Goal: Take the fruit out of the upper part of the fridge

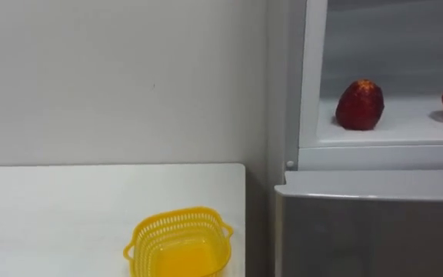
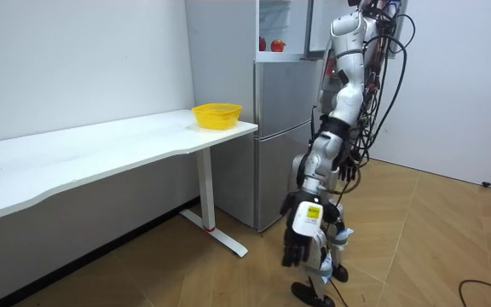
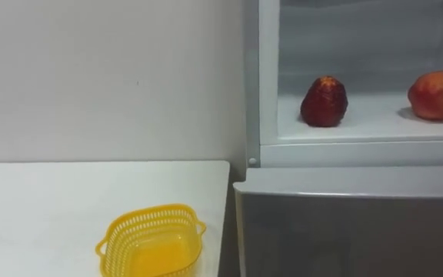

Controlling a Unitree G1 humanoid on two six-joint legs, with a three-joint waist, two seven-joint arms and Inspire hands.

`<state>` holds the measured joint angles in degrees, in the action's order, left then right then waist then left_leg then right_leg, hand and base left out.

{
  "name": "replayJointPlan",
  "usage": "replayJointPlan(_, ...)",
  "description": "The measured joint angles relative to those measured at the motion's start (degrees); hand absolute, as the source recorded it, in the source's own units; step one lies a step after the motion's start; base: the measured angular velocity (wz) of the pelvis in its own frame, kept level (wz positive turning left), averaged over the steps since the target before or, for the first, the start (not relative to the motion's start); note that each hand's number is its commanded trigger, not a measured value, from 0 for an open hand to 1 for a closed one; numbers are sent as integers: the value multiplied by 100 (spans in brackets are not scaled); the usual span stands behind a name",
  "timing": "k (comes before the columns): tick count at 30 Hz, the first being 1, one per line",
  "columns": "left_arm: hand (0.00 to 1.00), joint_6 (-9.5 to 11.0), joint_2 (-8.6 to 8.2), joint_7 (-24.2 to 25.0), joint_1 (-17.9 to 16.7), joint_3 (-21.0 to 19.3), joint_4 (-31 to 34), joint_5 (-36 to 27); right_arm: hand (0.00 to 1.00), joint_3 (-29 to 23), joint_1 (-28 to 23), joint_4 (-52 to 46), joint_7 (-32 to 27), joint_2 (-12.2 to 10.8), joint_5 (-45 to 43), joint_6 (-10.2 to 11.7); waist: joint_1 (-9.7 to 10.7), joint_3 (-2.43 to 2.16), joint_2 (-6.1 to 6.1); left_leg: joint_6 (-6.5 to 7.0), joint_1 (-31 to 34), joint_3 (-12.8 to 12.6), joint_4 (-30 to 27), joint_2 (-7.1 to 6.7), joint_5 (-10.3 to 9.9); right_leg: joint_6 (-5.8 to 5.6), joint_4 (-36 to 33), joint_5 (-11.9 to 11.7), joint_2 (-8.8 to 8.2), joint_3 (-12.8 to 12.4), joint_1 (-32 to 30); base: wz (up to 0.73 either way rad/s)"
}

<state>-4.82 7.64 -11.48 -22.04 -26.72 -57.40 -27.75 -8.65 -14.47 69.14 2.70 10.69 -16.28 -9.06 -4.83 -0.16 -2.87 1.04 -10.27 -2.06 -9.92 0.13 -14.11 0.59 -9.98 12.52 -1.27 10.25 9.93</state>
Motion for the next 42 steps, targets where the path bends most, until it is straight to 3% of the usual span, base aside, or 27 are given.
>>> replayJointPlan(5, 0, -100, -41, 282, 42, 376, -453, 684, 0, 60, 0, 29, 75, -6, -6, -41, 24, 0, 39, 0, -39, -12, 2, 0, 0, -8, 34, 11, -5, 4, 47, 0)
replayJointPlan(9, 0, -118, -76, 390, 160, 975, -561, 1761, 0, 96, 36, 30, 109, -135, -22, -34, 65, -2, 130, -1, -63, -28, 1, -1, 1, -8, 26, 33, -9, -9, 50, -2)
replayJointPlan(16, 0, -400, -34, 819, 593, 1952, -557, 3688, 0, 310, 203, -8, -21, -242, -1, -41, 305, 13, 290, 0, -120, -144, 7, 0, 1, -18, 7, 39, 2, -169, 58, -7)
replayJointPlan(22, 0, -511, -34, 954, 882, 2425, -551, 4382, 0, 367, 241, -339, -329, -252, 43, -16, 489, 20, 300, 0, -90, -295, 58, 8, 1, -16, -77, 38, 61, -314, -103, -14)
replayJointPlan(26, 0, -515, -28, 986, 882, 2597, -457, 4513, 0, 511, 182, -711, -546, -272, 56, 51, 487, 20, 296, -1, -72, -424, 75, 15, -2, 1, -78, 27, 119, -511, -191, -22)
replayJointPlan(29, 0, -523, -30, 1011, 877, 2611, -455, 4682, 0, 497, 121, -1281, -671, -331, 222, 87, 529, 19, 294, -1, 31, -463, 57, 20, -2, 6, -72, 18, 127, -551, -292, -6)
replayJointPlan(33, 0, -526, -33, 1078, 832, 2635, -450, 5096, 0, 495, -20, -2481, -792, -462, 750, 336, 614, 19, 285, -2, 69, -559, 38, 32, -1, 11, -66, -3, 137, -617, -332, -11)
replayJointPlan(42, 0, -253, -46, 1211, 782, 2580, -439, 5096, 0, 684, -526, -5770, -762, -603, 979, 819, 711, -4, 190, -2, 70, -733, 36, 55, -1, 26, -70, -17, 161, -798, -408, -12)
